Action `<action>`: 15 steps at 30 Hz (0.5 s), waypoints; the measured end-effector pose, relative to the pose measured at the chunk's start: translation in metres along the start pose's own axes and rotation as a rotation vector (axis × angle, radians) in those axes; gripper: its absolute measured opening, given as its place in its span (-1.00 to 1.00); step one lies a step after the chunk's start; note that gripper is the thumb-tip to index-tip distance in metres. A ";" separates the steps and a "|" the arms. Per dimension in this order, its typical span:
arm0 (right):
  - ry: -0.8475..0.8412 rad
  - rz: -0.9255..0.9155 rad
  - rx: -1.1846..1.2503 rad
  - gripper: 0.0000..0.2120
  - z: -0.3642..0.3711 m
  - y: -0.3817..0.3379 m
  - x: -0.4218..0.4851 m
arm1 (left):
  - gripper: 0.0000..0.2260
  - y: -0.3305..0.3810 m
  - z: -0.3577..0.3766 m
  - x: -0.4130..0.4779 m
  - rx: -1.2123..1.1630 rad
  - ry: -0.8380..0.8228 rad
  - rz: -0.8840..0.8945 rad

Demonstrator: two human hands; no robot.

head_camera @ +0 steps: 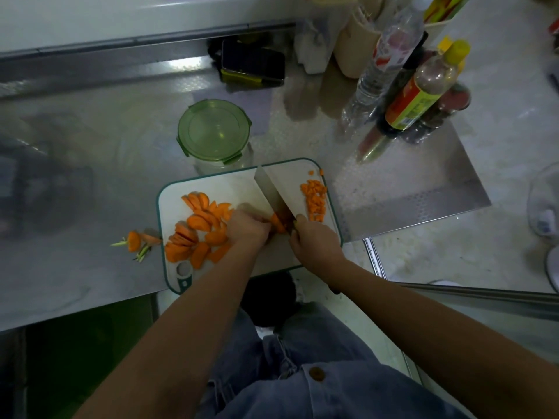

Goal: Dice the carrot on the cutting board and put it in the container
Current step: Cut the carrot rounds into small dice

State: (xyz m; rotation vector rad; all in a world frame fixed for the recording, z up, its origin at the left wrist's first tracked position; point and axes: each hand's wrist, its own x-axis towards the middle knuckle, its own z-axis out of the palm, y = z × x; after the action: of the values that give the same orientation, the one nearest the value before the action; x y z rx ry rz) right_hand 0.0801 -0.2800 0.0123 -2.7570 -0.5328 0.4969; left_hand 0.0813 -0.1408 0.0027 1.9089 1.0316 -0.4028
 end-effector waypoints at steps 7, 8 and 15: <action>0.055 -0.080 0.036 -0.66 -0.015 0.007 -0.005 | -0.78 -0.001 0.001 0.001 0.026 0.011 0.002; 0.050 -0.103 0.030 -0.68 -0.017 0.006 -0.006 | -0.78 -0.001 0.001 0.001 0.035 0.008 0.005; -0.076 -0.098 -0.052 -0.63 -0.013 0.000 -0.010 | -0.83 -0.003 0.002 0.002 0.043 0.000 0.016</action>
State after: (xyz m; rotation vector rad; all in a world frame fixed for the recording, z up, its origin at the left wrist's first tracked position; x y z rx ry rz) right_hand 0.0759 -0.2868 0.0269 -2.7535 -0.7051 0.5741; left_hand 0.0804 -0.1409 -0.0018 1.9545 1.0149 -0.4188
